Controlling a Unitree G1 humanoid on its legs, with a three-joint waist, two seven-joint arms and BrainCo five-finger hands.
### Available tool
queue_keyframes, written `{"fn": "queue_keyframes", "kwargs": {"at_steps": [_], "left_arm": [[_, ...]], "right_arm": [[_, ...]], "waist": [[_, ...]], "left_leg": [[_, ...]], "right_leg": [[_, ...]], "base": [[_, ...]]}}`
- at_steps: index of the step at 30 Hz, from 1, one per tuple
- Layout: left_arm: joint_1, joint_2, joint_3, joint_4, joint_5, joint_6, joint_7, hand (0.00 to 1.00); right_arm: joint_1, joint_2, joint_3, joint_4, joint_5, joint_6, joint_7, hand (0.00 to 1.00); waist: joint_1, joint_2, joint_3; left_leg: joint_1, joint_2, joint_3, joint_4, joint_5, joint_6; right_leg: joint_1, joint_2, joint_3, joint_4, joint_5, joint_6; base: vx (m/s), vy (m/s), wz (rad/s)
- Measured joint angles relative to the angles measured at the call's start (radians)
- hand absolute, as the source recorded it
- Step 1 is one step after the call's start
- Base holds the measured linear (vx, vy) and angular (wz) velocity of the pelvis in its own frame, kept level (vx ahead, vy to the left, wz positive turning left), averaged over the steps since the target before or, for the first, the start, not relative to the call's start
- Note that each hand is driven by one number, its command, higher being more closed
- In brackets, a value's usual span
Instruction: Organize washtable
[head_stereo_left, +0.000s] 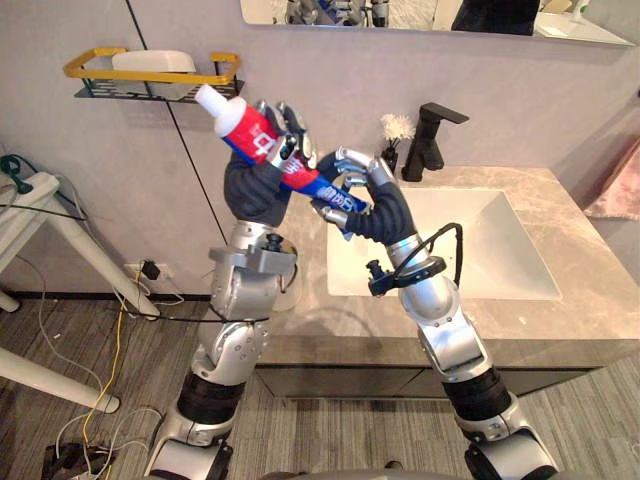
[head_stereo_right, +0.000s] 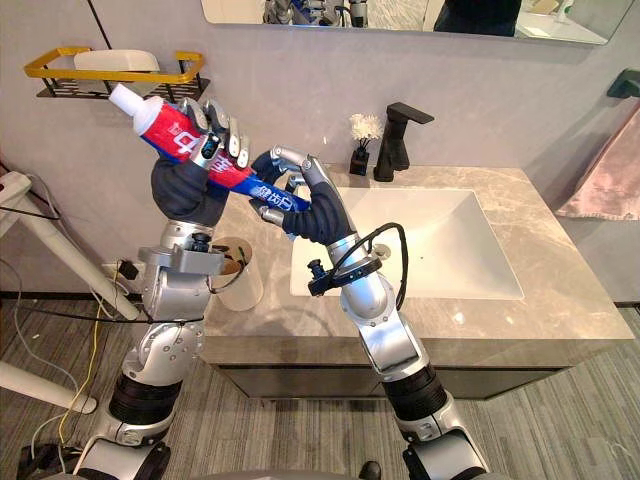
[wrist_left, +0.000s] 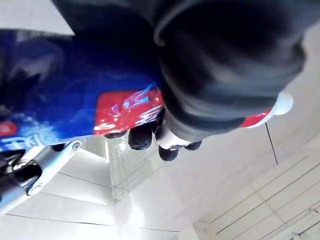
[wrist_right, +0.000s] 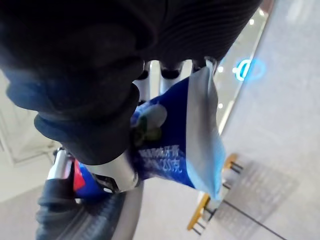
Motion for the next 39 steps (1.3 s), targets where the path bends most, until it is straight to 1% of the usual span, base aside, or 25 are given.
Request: {"fn": "queue_keyframes", "kwargs": {"at_steps": [2, 3, 5, 6, 7, 9, 10, 12, 14, 16, 17, 22, 23, 25, 26, 27, 28, 29, 31, 33, 34, 36, 39], "left_arm": [[0.000, 0.055, 0.053, 0.002, 0.020, 0.011, -0.017, 1.00], [0.001, 0.070, 0.071, 0.002, 0.029, 0.016, -0.021, 1.00], [0.002, 0.129, 0.150, 0.002, 0.041, 0.017, -0.023, 1.00], [0.002, 0.167, 0.211, 0.002, 0.047, 0.017, -0.022, 1.00], [0.002, 0.187, 0.240, 0.002, 0.053, 0.015, -0.021, 1.00], [0.001, 0.284, 0.348, 0.003, 0.061, 0.004, -0.017, 1.00], [0.001, 0.308, 0.367, 0.003, 0.061, -0.007, -0.015, 1.00], [-0.006, 0.396, 0.418, 0.005, 0.060, -0.040, -0.009, 1.00], [-0.033, 0.425, 0.428, 0.006, 0.058, -0.060, 0.003, 1.00], [-0.044, 0.435, 0.447, 0.005, 0.057, -0.091, 0.004, 1.00], [-0.044, 0.435, 0.453, 0.005, 0.057, -0.096, 0.005, 1.00], [-0.032, 0.430, 0.466, 0.005, 0.058, -0.101, 0.004, 1.00], [-0.018, 0.424, 0.467, 0.002, 0.058, -0.102, 0.003, 1.00], [0.045, 0.387, 0.464, -0.020, 0.072, -0.096, -0.002, 1.00], [0.107, 0.349, 0.458, -0.050, 0.079, -0.089, -0.009, 1.00], [0.192, 0.305, 0.435, -0.086, 0.085, -0.069, -0.032, 1.00], [0.207, 0.298, 0.429, -0.091, 0.087, -0.063, -0.038, 1.00], [0.256, 0.276, 0.404, -0.100, 0.103, -0.040, -0.061, 1.00], [0.310, 0.267, 0.372, -0.116, 0.117, -0.008, -0.074, 1.00], [0.344, 0.263, 0.357, -0.140, 0.136, 0.014, -0.113, 1.00], [0.359, 0.263, 0.353, -0.156, 0.140, 0.020, -0.125, 1.00], [0.389, 0.263, 0.335, -0.187, 0.183, 0.027, -0.169, 1.00], [0.408, 0.263, 0.314, -0.204, 0.196, 0.038, -0.195, 1.00]], "right_arm": [[0.011, -0.007, -0.034, 0.000, 0.015, 0.000, 0.018, 0.00], [0.014, -0.011, -0.041, 0.000, 0.019, 0.000, 0.019, 0.00], [0.025, -0.028, -0.076, 0.000, 0.027, 0.001, 0.021, 0.00], [0.033, -0.041, -0.097, 0.000, 0.031, 0.000, 0.023, 0.00], [0.040, -0.046, -0.110, 0.000, 0.039, 0.000, 0.024, 0.00], [0.078, -0.063, -0.150, 0.000, 0.057, 0.001, 0.036, 0.00], [0.088, -0.067, -0.155, 0.000, 0.062, 0.001, 0.037, 0.00], [0.124, -0.077, -0.166, 0.000, 0.076, 0.001, 0.039, 0.00], [0.148, -0.077, -0.177, 0.000, 0.093, 0.001, 0.039, 0.00], [0.157, -0.072, -0.175, 0.000, 0.099, 0.001, 0.040, 0.00], [0.157, -0.072, -0.175, 0.000, 0.102, 0.001, 0.040, 0.00], [0.180, -0.073, -0.177, 0.000, 0.107, 0.001, 0.040, 0.00], [0.183, -0.072, -0.177, 0.000, 0.107, 0.001, 0.040, 0.00], [0.200, -0.072, -0.181, -0.001, 0.107, 0.000, 0.041, 0.00], [0.216, -0.072, -0.184, -0.001, 0.108, 0.000, 0.041, 0.00], [0.234, -0.070, -0.191, -0.001, 0.108, 0.001, 0.043, 0.00], [0.238, -0.070, -0.192, -0.001, 0.108, 0.001, 0.043, 0.00], [0.246, -0.070, -0.192, -0.001, 0.109, 0.002, 0.047, 0.00], [0.247, -0.063, -0.191, -0.001, 0.112, 0.002, 0.061, 0.00], [0.251, -0.055, -0.192, -0.001, 0.130, 0.002, 0.061, 0.00], [0.255, -0.051, -0.192, -0.001, 0.133, 0.002, 0.061, 0.00], [0.263, -0.049, -0.192, -0.002, 0.145, 0.002, 0.061, 0.00], [0.266, -0.049, -0.194, -0.002, 0.159, 0.002, 0.061, 0.00]], "waist": [[0.002, 0.006, 0.004], [0.002, 0.008, 0.005], [0.002, 0.011, 0.007], [0.003, 0.011, 0.008], [0.003, 0.012, 0.008], [0.007, 0.012, 0.008], [0.008, 0.012, 0.008], [0.017, 0.012, 0.008], [0.030, 0.012, 0.008], [0.033, 0.012, 0.008], [0.032, 0.012, 0.008], [0.031, 0.012, 0.008], [0.031, 0.013, 0.007], [0.029, 0.015, 0.007], [0.027, 0.015, 0.007], [0.028, 0.015, 0.007], [0.028, 0.015, 0.007], [0.030, 0.015, 0.007], [0.029, 0.015, 0.007], [0.029, 0.015, 0.007], [0.028, 0.015, 0.008], [0.029, 0.016, 0.008], [0.029, 0.016, 0.008]], "left_leg": [[0.001, 0.001, 0.000, -0.001, 0.000, 0.000], [0.001, 0.001, 0.001, 0.000, 0.000, 0.000], [0.002, 0.003, 0.003, -0.001, 0.000, 0.000], [0.003, 0.004, 0.005, -0.002, 0.000, 0.000], [0.004, 0.005, 0.007, -0.003, 0.000, 0.000], [0.005, 0.006, 0.010, -0.004, 0.000, 0.000], [0.005, 0.006, 0.010, -0.004, 0.000, 0.000], [0.006, 0.005, 0.011, -0.005, -0.001, 0.000], [0.006, 0.004, 0.011, -0.005, -0.001, 0.000], [0.006, 0.004, 0.009, -0.004, -0.001, 0.000], [0.006, 0.004, 0.009, -0.004, -0.001, 0.000], [0.005, 0.004, 0.010, -0.004, 0.000, 0.000], [0.006, 0.004, 0.010, -0.004, 0.000, 0.000], [0.006, 0.004, 0.009, -0.004, -0.001, 0.000], [0.005, 0.004, 0.009, -0.004, -0.001, 0.000], [0.005, 0.004, 0.009, -0.004, -0.001, 0.000], [0.005, 0.004, 0.009, -0.005, -0.001, 0.000], [0.004, 0.004, 0.009, -0.005, -0.001, 0.000], [0.004, 0.004, 0.008, -0.004, -0.001, 0.000], [0.004, 0.003, 0.004, -0.004, -0.001, 0.000], [0.004, 0.003, 0.002, -0.003, -0.001, 0.000], [0.004, 0.003, 0.002, -0.002, -0.001, 0.000], [0.003, 0.004, 0.002, -0.001, -0.001, 0.000]], "right_leg": [[0.001, 0.001, 0.000, 0.000, 0.000, 0.000], [0.001, 0.001, 0.000, 0.000, 0.000, 0.000], [0.001, 0.003, 0.001, 0.000, 0.000, 0.000], [0.001, 0.004, 0.003, 0.000, 0.000, 0.000], [0.001, 0.005, 0.003, 0.000, 0.000, 0.000], [0.001, 0.005, 0.003, 0.000, 0.000, 0.000], [0.001, 0.005, 0.003, 0.000, 0.000, 0.000], [0.001, 0.005, 0.003, 0.000, 0.000, 0.000], [0.001, 0.004, 0.003, 0.000, 0.000, 0.000], [0.003, 0.004, 0.001, 0.000, 0.000, -0.001], [0.002, 0.004, 0.001, 0.000, 0.000, -0.001], [0.002, 0.004, 0.001, 0.000, 0.000, -0.001], [0.002, 0.004, 0.002, 0.000, 0.000, -0.001], [0.002, 0.003, 0.003, 0.000, 0.000, -0.001], [0.001, 0.003, 0.003, 0.000, 0.000, -0.001], [0.001, 0.003, 0.002, 0.000, -0.001, -0.001], [0.001, 0.004, 0.001, 0.000, -0.001, -0.001], [0.001, 0.003, 0.000, 0.000, -0.001, -0.001], [0.001, 0.003, -0.001, 0.000, -0.001, -0.001], [0.003, 0.003, -0.001, 0.000, -0.001, -0.001], [0.003, 0.003, -0.001, 0.000, -0.001, -0.001], [0.003, 0.003, -0.002, 0.000, -0.001, -0.001], [0.003, 0.003, -0.002, 0.000, -0.001, -0.001]], "base": [[0.00, 0.000, 0.00], [0.00, 0.000, 0.00], [0.00, 0.000, -0.02], [0.00, 0.000, -0.03], [0.00, 0.000, 0.00], [0.00, 0.000, 0.00], [0.00, 0.000, 0.00], [0.00, 0.000, 0.00], [0.00, 0.000, 0.00], [0.00, 0.000, 0.00], [0.00, 0.000, 0.00], [0.00, 0.000, 0.00], [0.00, 0.000, 0.00], [0.00, 0.000, 0.00], [0.00, 0.000, 0.00], [0.00, 0.000, 0.00], [0.00, 0.000, 0.04], [0.00, 0.000, 0.00], [0.00, 0.000, 0.00], [0.00, 0.000, 0.00], [0.00, 0.000, 0.00], [0.00, 0.000, 0.00], [0.00, 0.000, 0.00]]}}
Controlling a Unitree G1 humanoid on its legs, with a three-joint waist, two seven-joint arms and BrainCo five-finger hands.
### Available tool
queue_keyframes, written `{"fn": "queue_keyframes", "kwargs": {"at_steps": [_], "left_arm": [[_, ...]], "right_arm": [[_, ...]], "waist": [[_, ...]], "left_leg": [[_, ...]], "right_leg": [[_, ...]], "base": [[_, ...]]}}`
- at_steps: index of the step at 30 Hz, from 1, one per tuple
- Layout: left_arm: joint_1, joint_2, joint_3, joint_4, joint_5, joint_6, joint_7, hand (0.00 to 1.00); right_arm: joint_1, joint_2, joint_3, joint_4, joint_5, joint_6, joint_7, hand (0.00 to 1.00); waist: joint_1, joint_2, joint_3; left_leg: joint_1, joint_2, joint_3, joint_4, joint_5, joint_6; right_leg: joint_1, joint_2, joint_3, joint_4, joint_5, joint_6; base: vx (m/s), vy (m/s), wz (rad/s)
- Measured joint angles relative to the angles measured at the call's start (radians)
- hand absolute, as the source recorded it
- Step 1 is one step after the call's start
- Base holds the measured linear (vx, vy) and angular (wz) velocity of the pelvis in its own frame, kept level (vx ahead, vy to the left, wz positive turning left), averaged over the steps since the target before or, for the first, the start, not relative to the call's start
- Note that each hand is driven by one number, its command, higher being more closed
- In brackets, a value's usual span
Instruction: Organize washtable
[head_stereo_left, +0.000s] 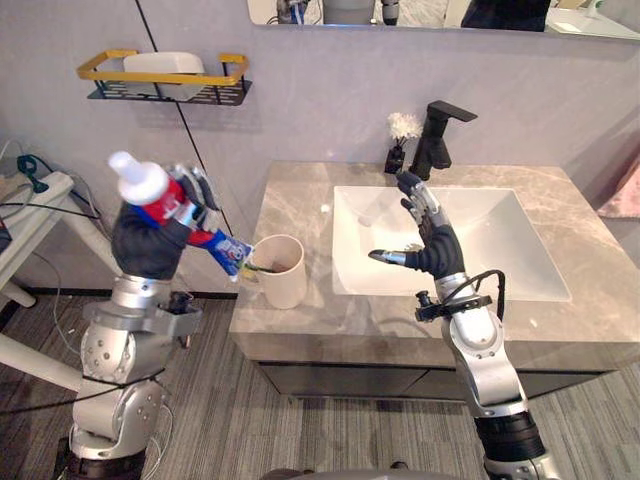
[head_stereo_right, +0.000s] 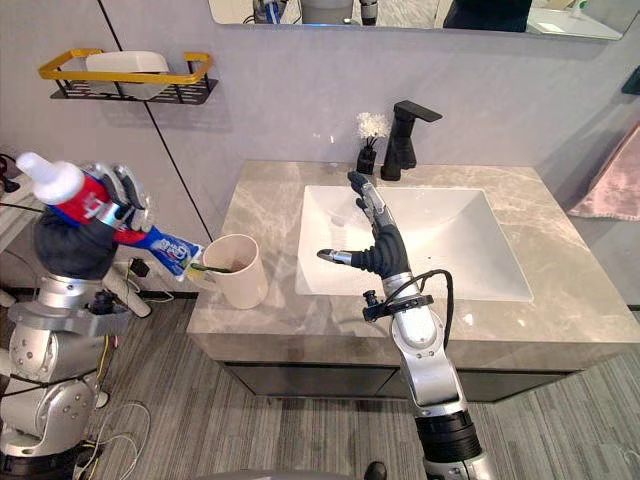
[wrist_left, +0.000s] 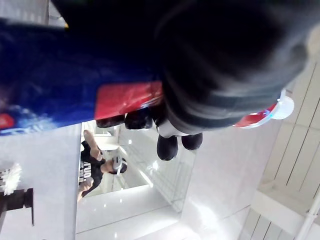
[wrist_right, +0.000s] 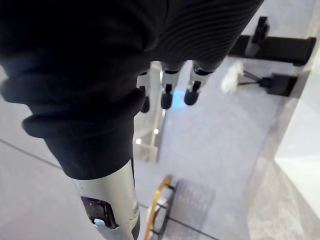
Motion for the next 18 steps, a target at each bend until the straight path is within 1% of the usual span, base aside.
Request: {"fn": "queue_keyframes", "kwargs": {"at_steps": [4, 8, 13, 15, 18], "left_arm": [[0.021, 0.000, -0.041, 0.000, 0.038, 0.010, -0.017, 1.00], [0.021, -0.002, -0.068, 0.000, 0.059, 0.014, -0.016, 1.00], [0.010, -0.034, -0.091, 0.002, 0.088, 0.014, 0.011, 1.00], [-0.018, -0.056, -0.103, 0.006, 0.116, 0.014, 0.025, 1.00], [-0.065, -0.072, -0.104, 0.025, 0.125, 0.013, 0.031, 1.00]], "right_arm": [[0.001, 0.005, -0.001, 0.000, 0.015, 0.000, 0.000, 0.00], [0.002, 0.006, -0.002, 0.000, 0.015, 0.000, 0.001, 0.00], [0.002, 0.008, -0.004, 0.000, 0.015, 0.000, 0.001, 0.00], [0.002, 0.017, -0.005, 0.000, 0.015, 0.000, 0.000, 0.00], [0.002, 0.017, -0.004, 0.000, 0.015, 0.000, 0.001, 0.00]], "waist": [[-0.001, 0.001, 0.000], [-0.001, 0.001, 0.000], [-0.002, 0.000, 0.000], [-0.002, 0.000, 0.000], [-0.002, 0.000, -0.001]], "left_leg": [[0.000, 0.001, 0.001, 0.000, 0.000, 0.000], [-0.001, 0.001, 0.008, 0.000, 0.000, 0.000], [0.000, 0.000, 0.010, 0.000, 0.000, 0.000], [0.000, 0.001, 0.010, 0.001, 0.000, 0.000], [0.000, 0.001, 0.013, 0.004, 0.000, 0.000]], "right_leg": [[-0.001, 0.001, 0.001, 0.000, 0.000, 0.000], [-0.002, 0.001, 0.002, 0.000, 0.000, 0.000], [-0.002, 0.001, 0.004, 0.000, 0.000, 0.000], [-0.002, 0.001, 0.005, 0.000, 0.002, -0.001], [-0.002, 0.001, 0.007, 0.000, 0.004, -0.004]], "base": [[0.00, 0.000, 0.00], [0.00, 0.000, 0.00], [0.00, 0.000, 0.00], [0.00, 0.000, 0.00], [0.00, 0.000, 0.00]]}}
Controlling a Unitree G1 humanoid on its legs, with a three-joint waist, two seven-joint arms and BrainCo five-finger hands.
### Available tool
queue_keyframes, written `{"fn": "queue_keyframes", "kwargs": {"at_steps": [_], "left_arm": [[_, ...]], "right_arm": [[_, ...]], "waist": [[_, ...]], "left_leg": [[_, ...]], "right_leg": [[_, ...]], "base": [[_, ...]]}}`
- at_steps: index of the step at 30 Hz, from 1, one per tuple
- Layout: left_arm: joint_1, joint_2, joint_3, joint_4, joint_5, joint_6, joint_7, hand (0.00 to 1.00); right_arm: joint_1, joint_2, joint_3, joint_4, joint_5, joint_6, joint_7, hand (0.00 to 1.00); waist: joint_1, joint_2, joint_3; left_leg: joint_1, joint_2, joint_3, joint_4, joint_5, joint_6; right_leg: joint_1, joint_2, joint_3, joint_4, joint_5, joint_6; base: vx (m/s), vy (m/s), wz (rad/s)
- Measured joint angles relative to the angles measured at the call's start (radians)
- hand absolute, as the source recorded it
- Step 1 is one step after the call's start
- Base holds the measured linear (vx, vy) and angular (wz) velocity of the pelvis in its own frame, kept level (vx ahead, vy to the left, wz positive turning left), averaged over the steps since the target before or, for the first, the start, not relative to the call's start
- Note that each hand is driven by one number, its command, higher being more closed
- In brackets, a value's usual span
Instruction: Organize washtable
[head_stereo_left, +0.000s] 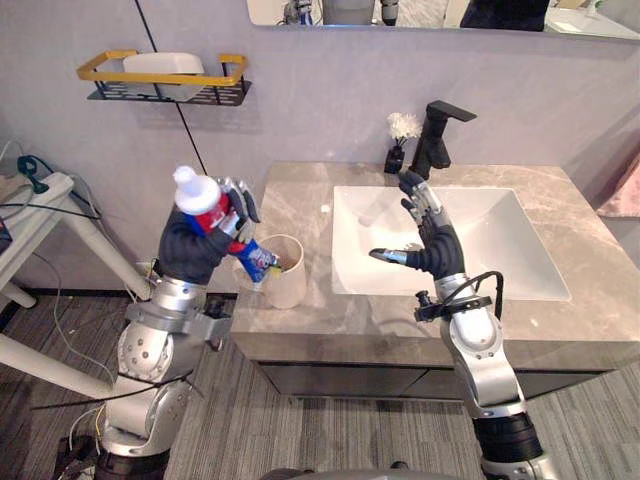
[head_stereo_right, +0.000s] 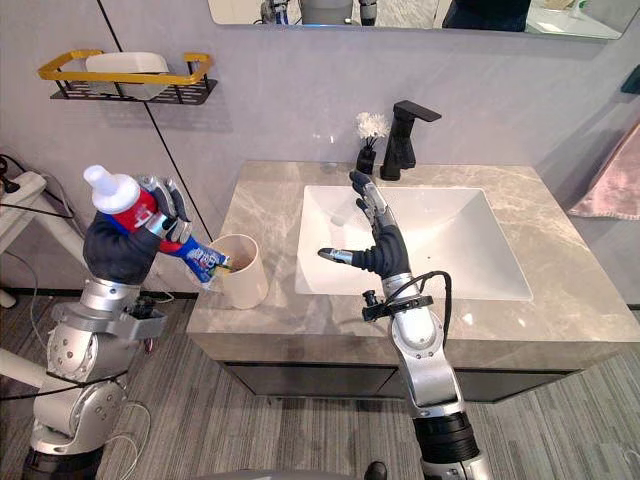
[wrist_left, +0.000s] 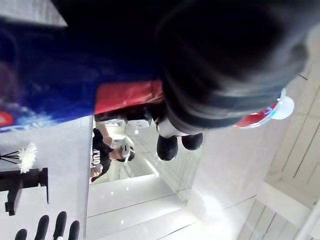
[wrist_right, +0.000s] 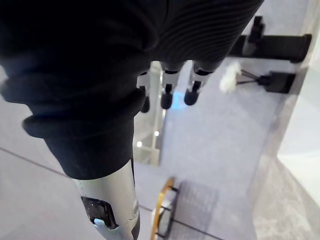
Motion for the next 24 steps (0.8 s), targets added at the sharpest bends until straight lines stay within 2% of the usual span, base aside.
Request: {"fn": "queue_keyframes", "kwargs": {"at_steps": [6, 13, 17, 24], "left_arm": [[-0.083, 0.000, -0.008, 0.102, 0.037, 0.000, 0.020, 1.00], [-0.183, 0.000, -0.024, 0.141, 0.069, -0.002, 0.038, 1.00], [-0.192, 0.001, -0.025, 0.155, 0.071, -0.002, 0.039, 1.00], [-0.203, 0.001, -0.037, 0.187, 0.071, -0.001, 0.038, 1.00]], "right_arm": [[-0.008, 0.000, 0.001, 0.000, 0.000, 0.002, 0.000, 0.00], [-0.029, -0.002, 0.003, 0.000, 0.000, 0.013, 0.000, 0.00], [-0.033, -0.002, 0.007, 0.000, 0.000, 0.014, 0.000, 0.00], [-0.033, -0.004, 0.007, 0.000, 0.000, 0.015, 0.002, 0.00]], "waist": [[-0.004, 0.000, 0.000], [-0.006, 0.000, 0.000], [-0.021, 0.000, 0.000], [-0.027, -0.001, 0.000]], "left_leg": [[0.000, 0.002, 0.004, 0.002, 0.000, 0.000], [-0.001, 0.007, 0.006, 0.002, 0.000, 0.000], [-0.003, 0.007, 0.007, 0.001, 0.000, 0.000], [-0.007, 0.010, 0.025, 0.001, 0.000, 0.000]], "right_leg": [[-0.003, 0.003, 0.008, 0.000, 0.004, -0.004], [-0.006, 0.007, 0.012, 0.000, 0.004, -0.005], [-0.009, 0.007, 0.016, 0.000, 0.004, -0.005], [-0.019, 0.012, 0.023, -0.001, 0.009, -0.011]], "base": [[0.00, 0.000, -0.05], [0.00, 0.000, 0.00], [0.00, 0.000, 0.00], [-0.01, -0.002, -0.03]]}}
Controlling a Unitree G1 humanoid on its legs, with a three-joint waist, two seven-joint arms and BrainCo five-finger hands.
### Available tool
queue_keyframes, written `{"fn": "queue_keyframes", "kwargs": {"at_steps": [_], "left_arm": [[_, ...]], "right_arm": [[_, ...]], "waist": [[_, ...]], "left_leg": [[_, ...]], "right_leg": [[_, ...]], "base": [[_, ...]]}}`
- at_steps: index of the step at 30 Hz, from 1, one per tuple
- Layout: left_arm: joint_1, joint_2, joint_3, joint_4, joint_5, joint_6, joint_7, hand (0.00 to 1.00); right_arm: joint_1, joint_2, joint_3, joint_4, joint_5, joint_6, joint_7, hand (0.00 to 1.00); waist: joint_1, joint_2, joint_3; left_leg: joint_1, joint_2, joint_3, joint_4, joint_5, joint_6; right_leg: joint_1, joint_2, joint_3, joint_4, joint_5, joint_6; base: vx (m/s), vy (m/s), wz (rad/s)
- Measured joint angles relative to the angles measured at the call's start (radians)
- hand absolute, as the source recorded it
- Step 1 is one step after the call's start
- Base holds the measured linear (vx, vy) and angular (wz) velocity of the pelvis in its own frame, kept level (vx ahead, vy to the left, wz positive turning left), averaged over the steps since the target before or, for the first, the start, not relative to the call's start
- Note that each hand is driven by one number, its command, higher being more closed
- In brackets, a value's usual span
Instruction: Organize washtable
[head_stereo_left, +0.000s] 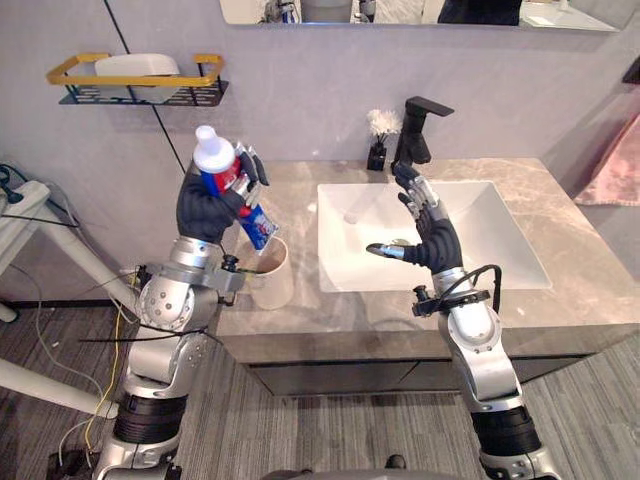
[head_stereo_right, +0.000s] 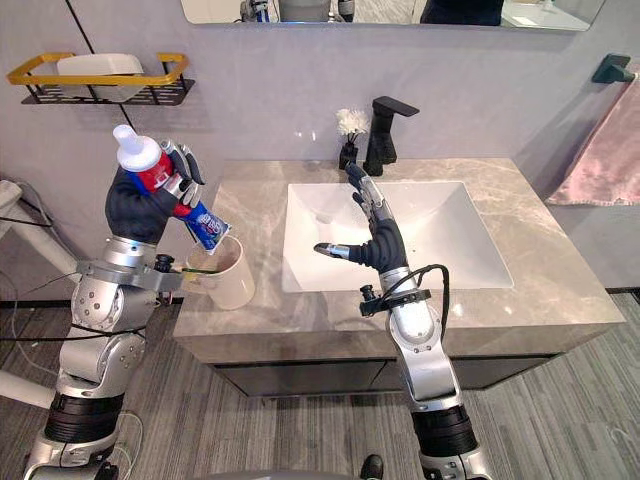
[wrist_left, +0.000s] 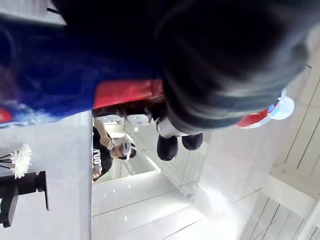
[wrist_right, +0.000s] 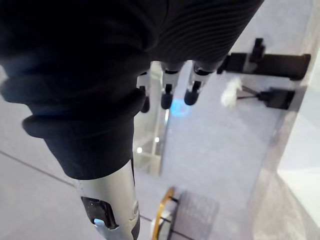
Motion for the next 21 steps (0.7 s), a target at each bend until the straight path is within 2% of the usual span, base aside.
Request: {"fn": "queue_keyframes", "kwargs": {"at_steps": [21], "left_arm": [[0.022, 0.000, 0.002, 0.034, 0.007, 0.006, -0.024, 1.00]], "right_arm": [[0.021, 0.000, -0.047, 0.000, 0.011, 0.007, 0.020, 0.00]], "waist": [[0.001, -0.001, 0.000]], "left_leg": [[-0.018, 0.004, 0.003, 0.002, 0.000, 0.000]], "right_leg": [[-0.022, 0.005, 0.010, 0.000, 0.007, -0.007]], "base": [[-0.01, -0.003, -0.02]]}}
